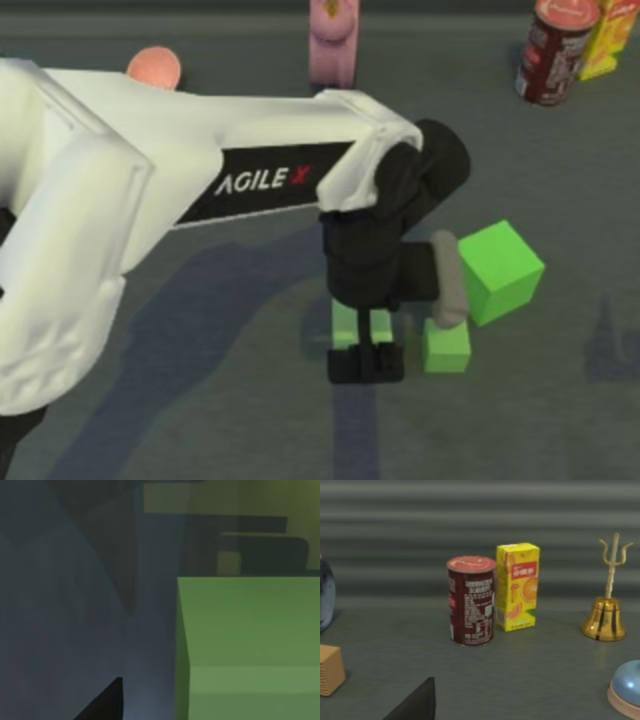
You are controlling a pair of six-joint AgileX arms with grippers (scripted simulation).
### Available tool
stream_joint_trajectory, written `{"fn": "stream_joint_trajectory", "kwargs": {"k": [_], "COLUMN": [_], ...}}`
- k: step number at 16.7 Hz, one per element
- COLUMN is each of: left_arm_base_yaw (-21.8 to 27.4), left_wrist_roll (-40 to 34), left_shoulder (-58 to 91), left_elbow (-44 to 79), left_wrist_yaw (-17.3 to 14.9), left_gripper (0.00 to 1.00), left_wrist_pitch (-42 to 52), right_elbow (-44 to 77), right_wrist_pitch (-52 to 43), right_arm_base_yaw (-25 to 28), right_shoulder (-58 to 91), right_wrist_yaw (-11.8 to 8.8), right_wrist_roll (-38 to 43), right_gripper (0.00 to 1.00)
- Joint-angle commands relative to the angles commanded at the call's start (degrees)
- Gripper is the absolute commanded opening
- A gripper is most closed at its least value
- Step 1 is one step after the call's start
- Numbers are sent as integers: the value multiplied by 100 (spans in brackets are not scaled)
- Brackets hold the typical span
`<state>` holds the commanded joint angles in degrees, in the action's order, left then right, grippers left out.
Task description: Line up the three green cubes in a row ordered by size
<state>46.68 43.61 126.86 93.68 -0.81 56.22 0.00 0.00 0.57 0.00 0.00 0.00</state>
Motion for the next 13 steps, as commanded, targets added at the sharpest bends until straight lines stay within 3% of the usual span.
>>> {"fn": "stream_joint_trajectory", "kwargs": {"k": [5, 13], "left_arm_base_yaw": [-12, -129], "left_wrist_roll": [10, -3], "left_shoulder": [-19, -376], "left_elbow": [94, 1027], "left_wrist_yaw": [1, 4], "left_gripper": [100, 100], "left_wrist_pitch": [101, 1399], "right_elbow": [0, 0], "right_wrist_pitch": [0, 0], "right_arm_base_yaw": [0, 0], "right_shoulder": [0, 0], "right_wrist_yaw": [0, 0], "right_wrist_roll": [0, 0], "right_gripper": [100, 100]}}
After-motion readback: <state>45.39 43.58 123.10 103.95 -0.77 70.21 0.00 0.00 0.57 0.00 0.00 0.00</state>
